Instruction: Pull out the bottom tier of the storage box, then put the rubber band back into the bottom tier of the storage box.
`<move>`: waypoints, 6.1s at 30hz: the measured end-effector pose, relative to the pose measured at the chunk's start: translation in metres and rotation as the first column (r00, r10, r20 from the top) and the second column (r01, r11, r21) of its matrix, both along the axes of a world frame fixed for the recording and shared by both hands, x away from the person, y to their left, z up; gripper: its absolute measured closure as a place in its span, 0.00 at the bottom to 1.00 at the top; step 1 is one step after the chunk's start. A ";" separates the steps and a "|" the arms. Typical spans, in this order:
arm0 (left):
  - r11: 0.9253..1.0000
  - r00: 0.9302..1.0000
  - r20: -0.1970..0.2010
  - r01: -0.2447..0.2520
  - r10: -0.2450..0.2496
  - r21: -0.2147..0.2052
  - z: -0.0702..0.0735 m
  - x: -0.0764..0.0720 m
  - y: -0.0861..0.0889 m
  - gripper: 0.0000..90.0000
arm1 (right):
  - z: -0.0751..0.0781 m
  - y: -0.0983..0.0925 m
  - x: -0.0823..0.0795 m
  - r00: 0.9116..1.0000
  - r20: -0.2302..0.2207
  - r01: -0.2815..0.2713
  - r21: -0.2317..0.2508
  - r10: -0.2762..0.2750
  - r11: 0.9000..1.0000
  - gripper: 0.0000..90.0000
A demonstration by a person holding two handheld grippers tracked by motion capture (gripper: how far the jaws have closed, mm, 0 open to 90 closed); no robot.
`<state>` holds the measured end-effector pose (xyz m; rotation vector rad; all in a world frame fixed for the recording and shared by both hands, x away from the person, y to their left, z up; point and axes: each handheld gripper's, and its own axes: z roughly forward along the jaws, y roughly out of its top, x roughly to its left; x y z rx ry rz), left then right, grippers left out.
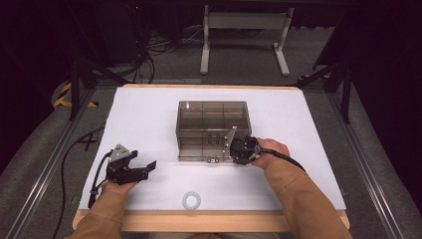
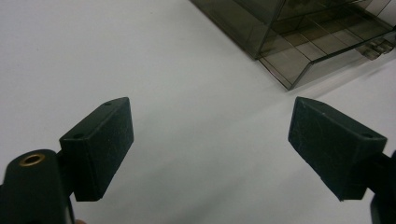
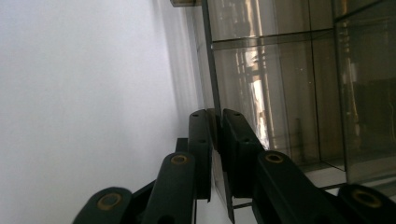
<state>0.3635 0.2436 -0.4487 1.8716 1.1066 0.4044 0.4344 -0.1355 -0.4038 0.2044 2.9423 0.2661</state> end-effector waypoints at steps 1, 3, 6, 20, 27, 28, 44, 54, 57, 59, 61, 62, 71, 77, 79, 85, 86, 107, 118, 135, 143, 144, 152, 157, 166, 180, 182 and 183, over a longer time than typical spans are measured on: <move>1.000 1.000 0.000 -0.001 0.001 0.002 -0.001 0.000 0.000 0.17 | 0.000 0.000 -0.001 1.000 -0.005 -0.005 -0.002 0.005 1.000 0.92; 1.000 1.000 -0.006 0.006 -0.006 0.009 -0.001 0.000 -0.001 0.17 | 0.001 0.000 -0.003 1.000 -0.010 -0.006 0.001 0.006 1.000 0.92; 1.000 1.000 -0.004 0.005 -0.005 0.008 -0.001 0.000 -0.001 0.17 | 0.000 0.000 -0.005 1.000 -0.018 -0.023 0.001 0.023 1.000 0.92; 1.000 1.000 -0.006 0.002 -0.002 0.003 -0.001 0.001 0.000 0.17 | 0.003 0.002 -0.020 0.997 -0.067 -0.044 -0.003 0.044 0.999 0.95; 1.000 1.000 -0.004 0.006 -0.006 0.007 -0.001 0.000 -0.001 0.17 | 0.001 0.004 -0.030 0.994 -0.089 -0.058 -0.018 0.057 0.998 0.97; 1.000 1.000 -0.002 0.004 -0.004 0.006 -0.001 0.000 -0.002 0.17 | 0.000 0.004 -0.031 0.994 -0.095 -0.058 -0.015 0.057 0.998 0.97; 1.000 1.000 -0.006 0.005 -0.005 0.006 -0.001 0.000 -0.001 0.17 | 0.001 -0.001 -0.040 0.991 -0.110 -0.084 -0.019 0.082 0.996 0.97; 1.000 1.000 -0.004 0.007 -0.007 0.007 -0.001 0.000 -0.001 0.17 | -0.001 -0.003 -0.040 0.989 -0.120 -0.086 -0.006 0.084 0.996 0.97; 1.000 1.000 -0.001 0.004 -0.004 0.008 -0.001 0.000 -0.002 0.17 | -0.001 -0.004 -0.041 0.989 -0.126 -0.082 -0.007 0.081 0.997 0.97; 1.000 1.000 -0.001 0.005 -0.005 0.007 -0.001 0.000 -0.002 0.17 | -0.002 -0.005 -0.040 0.989 -0.124 -0.084 0.007 0.084 0.996 0.96; 1.000 1.000 -0.005 0.005 -0.004 0.006 -0.001 0.000 -0.002 0.17 | 0.000 -0.006 -0.040 0.990 -0.123 -0.068 0.013 0.069 0.998 0.87; 1.000 1.000 -0.004 0.005 -0.005 0.007 -0.001 0.000 -0.002 0.17 | 0.000 -0.006 -0.041 0.991 -0.118 -0.067 0.023 0.069 0.998 0.87; 1.000 1.000 -0.004 0.005 -0.005 0.004 -0.001 0.000 -0.001 0.17 | 0.008 -0.013 -0.046 0.995 -0.088 -0.028 0.129 0.039 0.991 0.79; 1.000 1.000 -0.005 0.004 -0.004 0.005 -0.001 0.000 -0.001 0.17 | 0.015 -0.018 -0.050 0.997 -0.077 0.017 0.238 0.002 0.971 0.77; 1.000 1.000 -0.005 0.005 -0.005 0.005 -0.001 0.000 -0.001 0.17 | 0.015 -0.019 -0.049 0.997 -0.082 0.030 0.289 -0.007 0.957 0.76; 1.000 1.000 -0.004 0.005 -0.005 0.003 -0.001 0.001 -0.001 0.17 | 0.016 -0.025 -0.052 0.997 -0.062 0.064 0.399 -0.042 0.915 0.75; 1.000 1.000 -0.003 0.004 -0.004 0.004 0.000 0.001 -0.001 0.17 | 0.017 -0.026 -0.052 0.997 -0.056 0.076 0.416 -0.058 0.906 0.75; 1.000 1.000 -0.003 0.005 -0.005 0.004 0.000 0.001 -0.002 0.17 | 0.022 -0.029 -0.053 0.984 -0.025 0.161 0.526 -0.174 0.835 0.74; 1.000 1.000 -0.003 0.007 -0.007 0.004 0.000 0.001 -0.002 0.17 | 0.023 -0.020 -0.056 0.984 -0.039 0.170 0.527 -0.176 0.833 0.76; 1.000 1.000 -0.004 0.006 -0.006 0.014 0.000 -0.003 -0.001 0.17 | 0.024 0.005 -0.062 0.985 -0.059 0.170 0.498 -0.162 0.851 0.78; 1.000 1.000 0.010 -0.014 0.013 0.017 0.001 -0.009 0.005 0.17 | 0.025 0.018 -0.063 0.988 -0.065 0.155 0.491 -0.142 0.857 0.79; 1.000 1.000 0.010 -0.014 0.014 0.018 0.001 -0.009 0.006 0.17 | 0.025 0.020 -0.063 0.988 -0.068 0.153 0.487 -0.138 0.860 0.79; 1.000 1.000 0.009 -0.022 0.022 0.018 0.000 -0.010 0.007 0.17 | 0.022 0.036 -0.065 0.990 -0.071 0.143 0.469 -0.124 0.872 0.80; 1.000 1.000 0.008 -0.024 0.024 0.018 0.000 -0.010 0.007 0.17 | 0.020 0.041 -0.065 0.990 -0.078 0.140 0.464 -0.117 0.875 0.80; 1.000 1.000 0.001 -0.023 0.023 0.019 -0.001 -0.009 0.006 0.17 | 0.016 0.052 -0.068 0.990 -0.073 0.138 0.442 -0.117 0.887 0.80; 1.000 1.000 -0.003 -0.021 0.021 0.020 -0.001 -0.008 0.006 0.17 | 0.003 0.076 -0.074 0.988 -0.118 0.135 0.397 -0.095 0.908 0.80; 1.000 1.000 -0.004 -0.021 0.021 0.020 -0.001 -0.008 0.006 0.17 | 0.000 0.081 -0.076 0.987 -0.132 0.135 0.388 -0.090 0.912 0.80; 1.000 1.000 -0.004 -0.021 0.021 0.021 -0.001 -0.008 0.006 0.17 | -0.001 0.082 -0.076 0.987 -0.135 0.130 0.386 -0.084 0.913 0.80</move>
